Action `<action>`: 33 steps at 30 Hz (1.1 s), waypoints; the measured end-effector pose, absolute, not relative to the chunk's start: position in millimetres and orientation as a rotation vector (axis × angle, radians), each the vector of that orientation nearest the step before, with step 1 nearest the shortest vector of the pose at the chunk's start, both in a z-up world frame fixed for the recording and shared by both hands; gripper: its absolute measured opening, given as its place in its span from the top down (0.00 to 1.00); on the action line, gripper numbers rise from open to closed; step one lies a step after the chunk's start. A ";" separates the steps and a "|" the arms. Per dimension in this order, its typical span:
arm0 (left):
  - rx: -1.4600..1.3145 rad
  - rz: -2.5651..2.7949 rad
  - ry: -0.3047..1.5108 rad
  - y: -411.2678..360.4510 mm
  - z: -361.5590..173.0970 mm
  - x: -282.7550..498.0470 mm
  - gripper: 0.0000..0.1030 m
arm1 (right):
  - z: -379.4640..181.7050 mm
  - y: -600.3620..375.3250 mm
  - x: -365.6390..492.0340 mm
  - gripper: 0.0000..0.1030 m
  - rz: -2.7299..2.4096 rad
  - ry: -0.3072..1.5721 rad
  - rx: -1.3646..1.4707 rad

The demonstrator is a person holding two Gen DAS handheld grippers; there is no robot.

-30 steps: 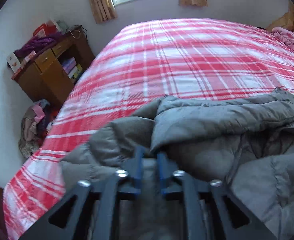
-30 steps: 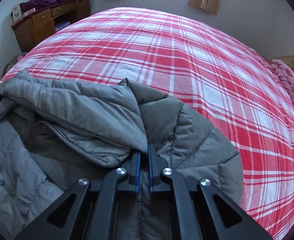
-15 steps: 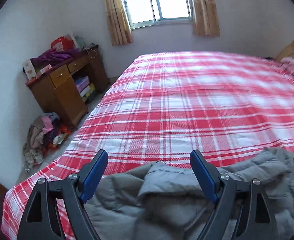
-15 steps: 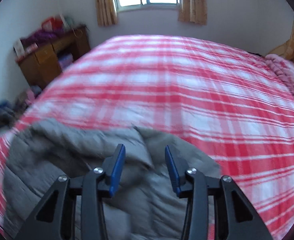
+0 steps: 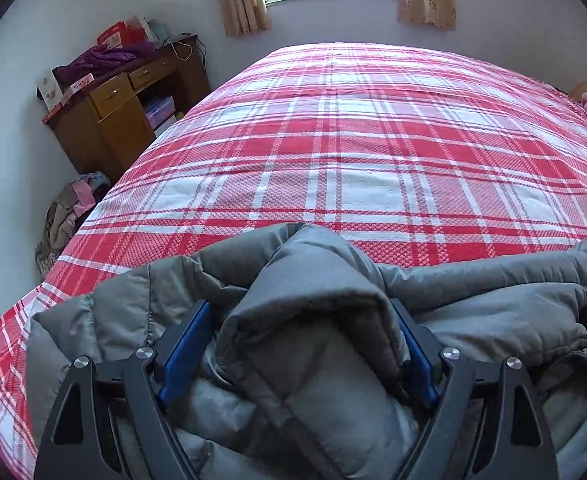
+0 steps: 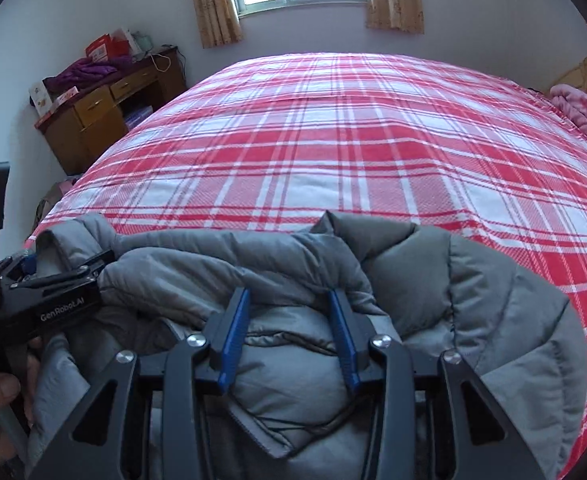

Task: Fold large clothes
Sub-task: 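Lay the held hem over the collar and open both grippers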

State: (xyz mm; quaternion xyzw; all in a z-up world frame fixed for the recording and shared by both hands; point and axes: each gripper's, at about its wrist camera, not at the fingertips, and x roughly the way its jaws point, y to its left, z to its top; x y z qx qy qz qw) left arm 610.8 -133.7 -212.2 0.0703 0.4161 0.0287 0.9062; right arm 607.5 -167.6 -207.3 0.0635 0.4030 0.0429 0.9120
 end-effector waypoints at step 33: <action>0.180 0.097 0.863 -139.2 -219.2 616.1 0.11 | -218.0 -156.4 614.2 0.58 0.040 0.865 0.047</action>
